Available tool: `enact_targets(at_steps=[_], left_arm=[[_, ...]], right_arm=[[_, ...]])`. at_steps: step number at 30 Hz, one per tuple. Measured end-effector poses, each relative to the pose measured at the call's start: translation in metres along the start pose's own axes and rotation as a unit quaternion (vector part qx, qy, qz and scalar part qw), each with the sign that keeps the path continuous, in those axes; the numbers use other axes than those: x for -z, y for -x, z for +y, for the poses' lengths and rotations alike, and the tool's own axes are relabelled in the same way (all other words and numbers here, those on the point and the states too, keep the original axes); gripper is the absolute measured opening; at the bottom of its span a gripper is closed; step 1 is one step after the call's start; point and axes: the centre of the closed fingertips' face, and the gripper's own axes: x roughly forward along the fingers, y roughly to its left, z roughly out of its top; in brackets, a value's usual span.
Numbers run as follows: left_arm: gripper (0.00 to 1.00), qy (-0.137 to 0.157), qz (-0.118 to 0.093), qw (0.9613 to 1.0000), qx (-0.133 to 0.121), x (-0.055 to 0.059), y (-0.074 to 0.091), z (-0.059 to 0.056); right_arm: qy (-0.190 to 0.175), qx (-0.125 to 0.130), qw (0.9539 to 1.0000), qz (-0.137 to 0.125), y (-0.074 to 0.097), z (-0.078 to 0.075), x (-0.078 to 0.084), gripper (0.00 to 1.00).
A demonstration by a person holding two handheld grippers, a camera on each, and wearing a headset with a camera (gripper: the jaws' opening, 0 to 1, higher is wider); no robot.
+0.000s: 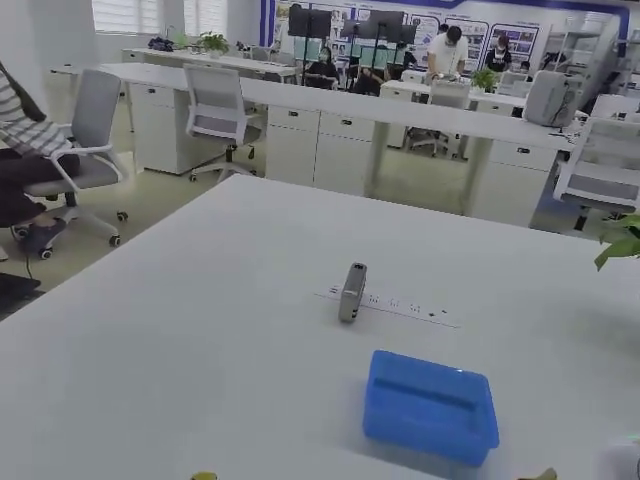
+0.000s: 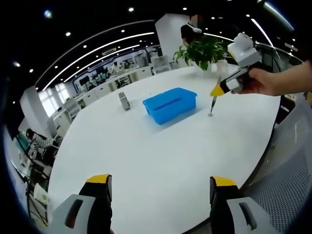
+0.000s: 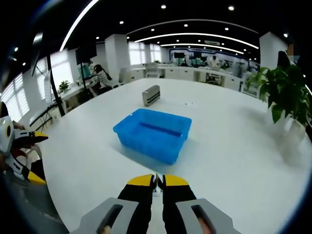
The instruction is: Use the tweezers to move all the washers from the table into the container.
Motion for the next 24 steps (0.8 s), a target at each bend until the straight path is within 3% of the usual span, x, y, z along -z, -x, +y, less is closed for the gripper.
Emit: enact_targets(at_steps=[24], left_arm=[[0.84,-0.01,0.009,0.9999,0.007,0.0025,-0.0016,-0.0036]], right_arm=[[-0.01,-0.003,0.9999,0.003,-0.0067,-0.0016,-0.0005,0.01]])
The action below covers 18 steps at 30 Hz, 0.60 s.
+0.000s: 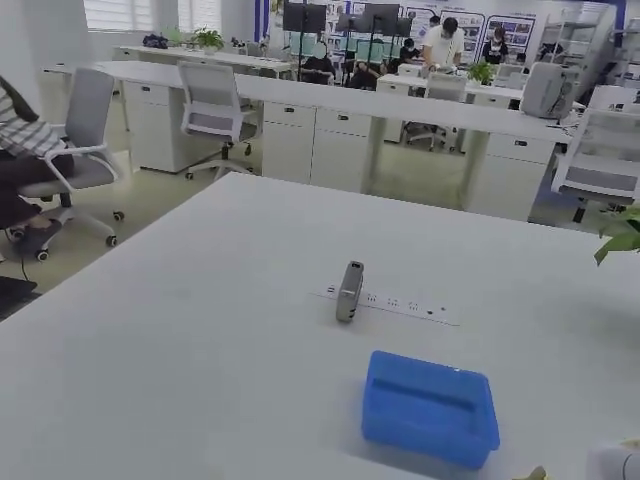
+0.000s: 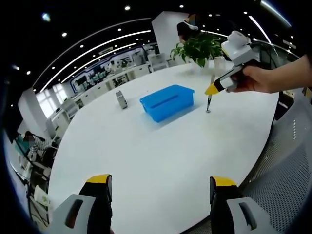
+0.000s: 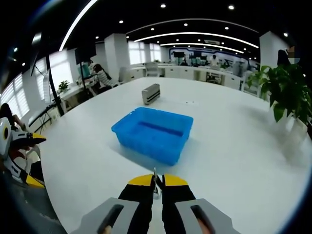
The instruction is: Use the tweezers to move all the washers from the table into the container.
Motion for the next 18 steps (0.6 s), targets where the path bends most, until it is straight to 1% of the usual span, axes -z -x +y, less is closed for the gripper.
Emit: enact_targets(at_steps=[6,11,18], left_arm=[[0.83,0.003,-0.002,1.0,-0.004,-0.0002,0.0007,0.0021],[0.84,0.008,-0.008,0.9999,-0.005,-0.002,0.0014,0.0028],[0.84,0.007,-0.011,0.9999,-0.006,-0.003,0.0021,0.003]], right_arm=[[0.014,0.001,0.9998,0.013,0.0003,0.0004,0.0015,0.0],[0.024,0.0,0.9995,0.019,0.0019,0.002,0.0024,0.0],[0.025,0.004,0.9996,0.008,0.0068,0.0012,-0.0068,0.0]])
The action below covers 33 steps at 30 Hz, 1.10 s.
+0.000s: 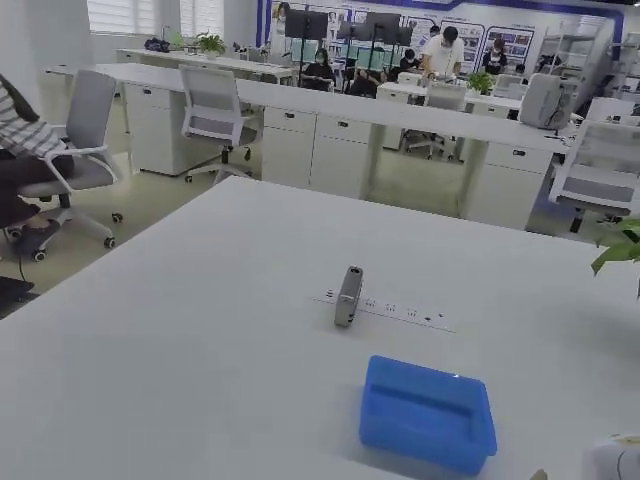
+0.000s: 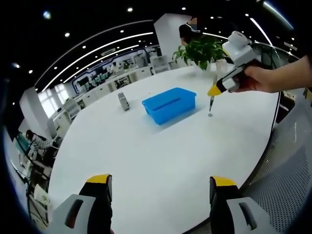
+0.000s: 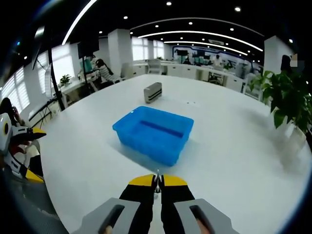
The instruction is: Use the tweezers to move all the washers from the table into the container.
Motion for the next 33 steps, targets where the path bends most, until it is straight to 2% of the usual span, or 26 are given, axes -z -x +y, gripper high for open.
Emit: enact_targets(at_steps=[9,16,25,33], left_arm=[[0.83,0.003,-0.004,1.0,-0.004,-0.001,0.001,0.002],[0.83,0.004,-0.004,1.0,-0.005,-0.001,0.001,0.003],[0.83,0.006,-0.004,0.9999,-0.007,-0.001,0.001,0.003],[0.82,0.003,-0.002,1.0,-0.002,-0.001,0.0,0.001]], right_arm=[[-0.001,0.003,1.0,-0.008,0.004,-0.001,-0.004,0.0],[-0.015,0.0,0.9997,-0.018,0.008,-0.002,-0.009,0.0],[-0.027,-0.007,0.9996,0.002,0.003,0.002,0.005,0.02],[-0.029,-0.001,0.9996,-0.003,0.001,0.001,0.007,0.03]])
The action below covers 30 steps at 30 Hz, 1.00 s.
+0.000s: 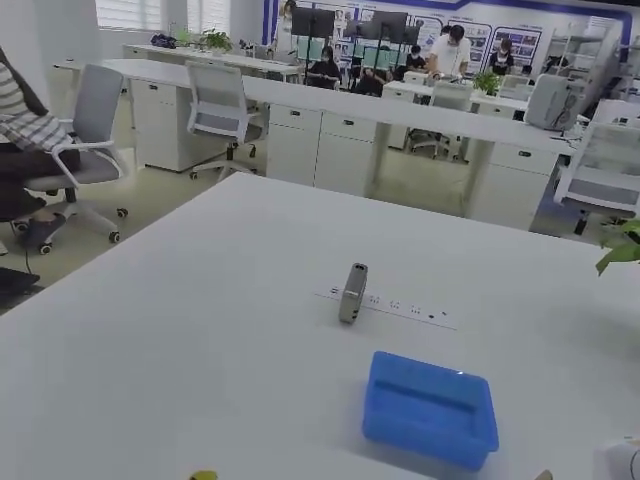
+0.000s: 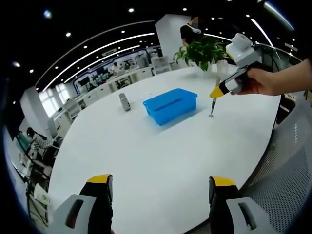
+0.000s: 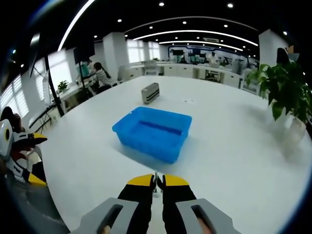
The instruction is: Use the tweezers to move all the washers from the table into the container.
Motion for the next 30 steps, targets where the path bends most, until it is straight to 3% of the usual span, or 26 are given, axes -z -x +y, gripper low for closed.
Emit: enact_targets(at_steps=[6,14,22,30], left_arm=[[0.82,0.0,0.003,1.0,0.001,0.001,0.0,-0.001],[0.82,-0.007,0.009,0.9999,0.007,0.003,-0.002,-0.003],[0.82,-0.001,0.009,0.9999,0.003,0.003,-0.001,-0.001],[0.82,0.006,0.004,1.0,-0.001,0.002,0.0,0.001]], right_arm=[[0.013,0.006,0.9998,0.011,-0.005,0.0,0.008,0.03],[0.009,0.0,1.0,0.003,-0.005,0.002,0.006,0.01],[0.013,-0.003,0.9998,0.014,-0.003,0.001,0.006,0.01],[0.017,-0.007,0.9998,0.001,0.001,0.005,-0.008,0.01]])
